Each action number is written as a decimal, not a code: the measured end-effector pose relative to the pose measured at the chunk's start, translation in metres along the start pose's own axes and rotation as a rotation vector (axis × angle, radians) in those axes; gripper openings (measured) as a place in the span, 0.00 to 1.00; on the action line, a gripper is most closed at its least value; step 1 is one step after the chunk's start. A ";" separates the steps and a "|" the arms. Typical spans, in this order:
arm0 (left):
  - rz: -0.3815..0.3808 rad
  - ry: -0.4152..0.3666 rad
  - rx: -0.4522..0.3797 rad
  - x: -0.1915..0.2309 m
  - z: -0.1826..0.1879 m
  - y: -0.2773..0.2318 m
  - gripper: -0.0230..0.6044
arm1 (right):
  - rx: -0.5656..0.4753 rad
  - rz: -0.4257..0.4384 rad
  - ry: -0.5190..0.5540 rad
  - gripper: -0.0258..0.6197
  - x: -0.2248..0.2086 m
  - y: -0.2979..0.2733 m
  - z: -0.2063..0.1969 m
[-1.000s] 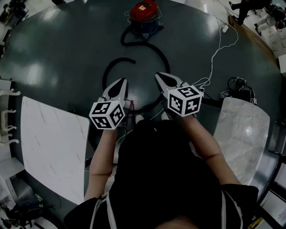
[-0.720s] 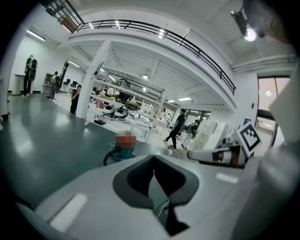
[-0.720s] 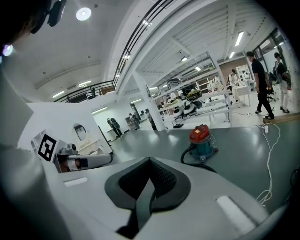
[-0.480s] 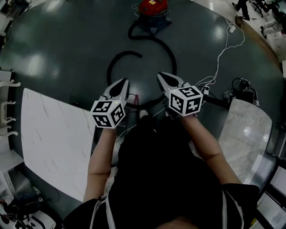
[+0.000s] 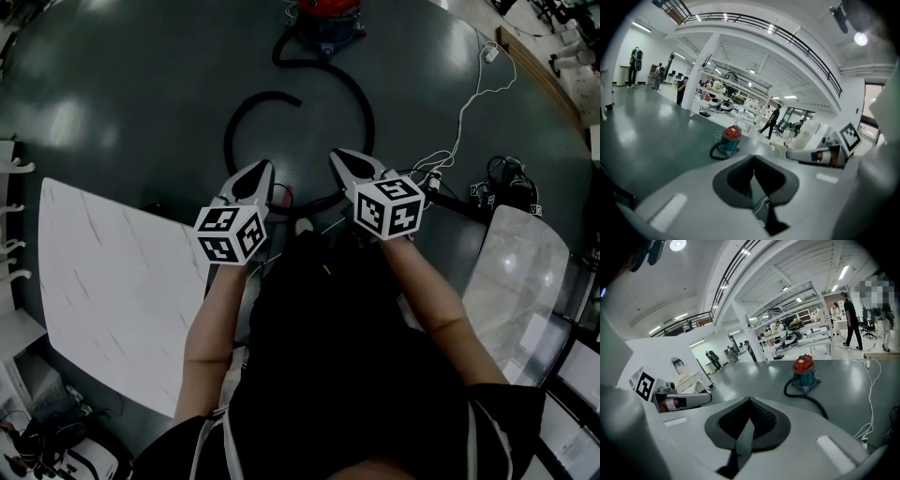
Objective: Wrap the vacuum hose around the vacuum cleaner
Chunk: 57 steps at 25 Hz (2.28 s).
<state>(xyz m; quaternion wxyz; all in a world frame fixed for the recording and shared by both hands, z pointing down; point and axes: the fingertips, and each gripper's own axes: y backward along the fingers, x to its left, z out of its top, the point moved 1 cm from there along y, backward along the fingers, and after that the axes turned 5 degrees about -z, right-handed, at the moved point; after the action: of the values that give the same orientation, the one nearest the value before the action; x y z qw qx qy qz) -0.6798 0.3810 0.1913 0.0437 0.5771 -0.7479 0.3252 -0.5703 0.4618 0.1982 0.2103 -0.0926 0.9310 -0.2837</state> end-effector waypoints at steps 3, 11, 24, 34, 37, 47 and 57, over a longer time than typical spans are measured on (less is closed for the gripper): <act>0.006 0.018 -0.002 0.011 -0.003 0.001 0.05 | 0.013 -0.008 0.002 0.04 0.003 -0.005 -0.003; 0.039 0.062 0.017 0.021 -0.022 -0.003 0.05 | 0.049 -0.009 -0.011 0.04 -0.004 -0.015 -0.015; 0.102 0.093 0.090 0.022 -0.050 -0.038 0.05 | 0.109 0.040 -0.045 0.04 -0.037 -0.032 -0.031; 0.168 0.116 0.103 0.026 -0.060 -0.099 0.05 | 0.171 0.061 0.013 0.04 -0.087 -0.070 -0.046; 0.175 0.120 0.116 0.023 -0.055 -0.117 0.05 | 0.167 0.069 0.026 0.04 -0.102 -0.072 -0.040; 0.140 0.023 0.153 0.001 -0.030 -0.171 0.05 | 0.155 0.033 0.036 0.04 -0.161 -0.067 -0.023; 0.133 0.018 0.144 0.038 -0.015 -0.200 0.05 | 0.181 0.018 0.051 0.04 -0.173 -0.107 -0.013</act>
<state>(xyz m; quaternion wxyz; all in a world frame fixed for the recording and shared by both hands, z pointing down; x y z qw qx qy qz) -0.5187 0.3327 0.3065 -0.0130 0.5250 -0.7587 0.3856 -0.4155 0.4302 0.3271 0.1967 -0.0575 0.9074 -0.3668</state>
